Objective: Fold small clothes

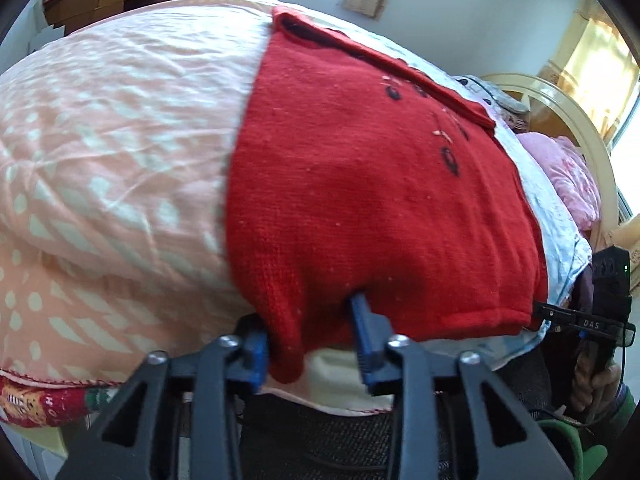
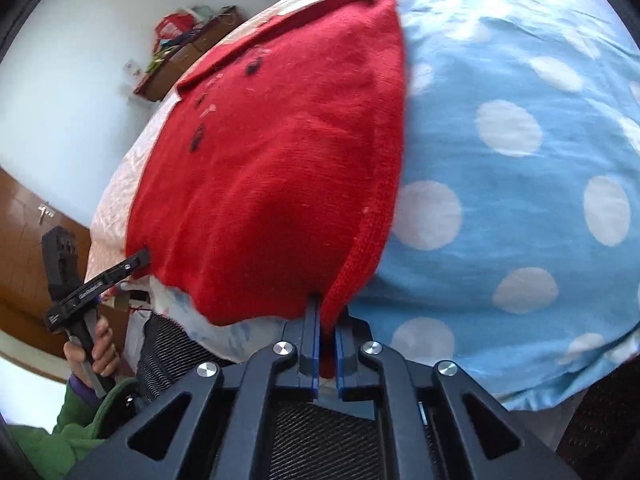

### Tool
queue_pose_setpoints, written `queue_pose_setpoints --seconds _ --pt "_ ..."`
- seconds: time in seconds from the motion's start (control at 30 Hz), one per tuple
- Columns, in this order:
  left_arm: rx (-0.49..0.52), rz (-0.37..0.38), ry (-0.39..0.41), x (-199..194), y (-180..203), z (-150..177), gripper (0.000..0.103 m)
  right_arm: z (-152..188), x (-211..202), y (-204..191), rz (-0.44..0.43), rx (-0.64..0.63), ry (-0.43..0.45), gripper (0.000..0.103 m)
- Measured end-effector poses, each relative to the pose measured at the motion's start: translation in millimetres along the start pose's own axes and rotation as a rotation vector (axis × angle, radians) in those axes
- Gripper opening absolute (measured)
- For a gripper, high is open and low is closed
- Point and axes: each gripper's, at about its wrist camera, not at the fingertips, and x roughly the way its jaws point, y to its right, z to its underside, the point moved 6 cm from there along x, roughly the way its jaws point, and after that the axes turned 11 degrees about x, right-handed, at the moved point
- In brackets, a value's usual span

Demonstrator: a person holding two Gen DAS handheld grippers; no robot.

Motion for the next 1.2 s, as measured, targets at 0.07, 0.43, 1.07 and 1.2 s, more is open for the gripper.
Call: queue_pose_setpoints --seconds 0.07,0.43,1.07,1.2 --pt "-0.005 0.008 -0.005 0 5 -6 0.023 1 -6 -8 -0.03 -0.018 -0.012 0.005" --pt "-0.05 0.119 0.048 -46 8 -58 0.012 -51 -84 -43 -0.369 0.083 0.096 0.005" --pt "-0.086 -0.011 -0.091 58 -61 -205 0.02 -200 -24 11 -0.249 0.371 0.213 0.014" --pt "-0.034 -0.055 0.008 28 -69 -211 0.073 -200 -41 10 -0.317 0.354 0.271 0.046"
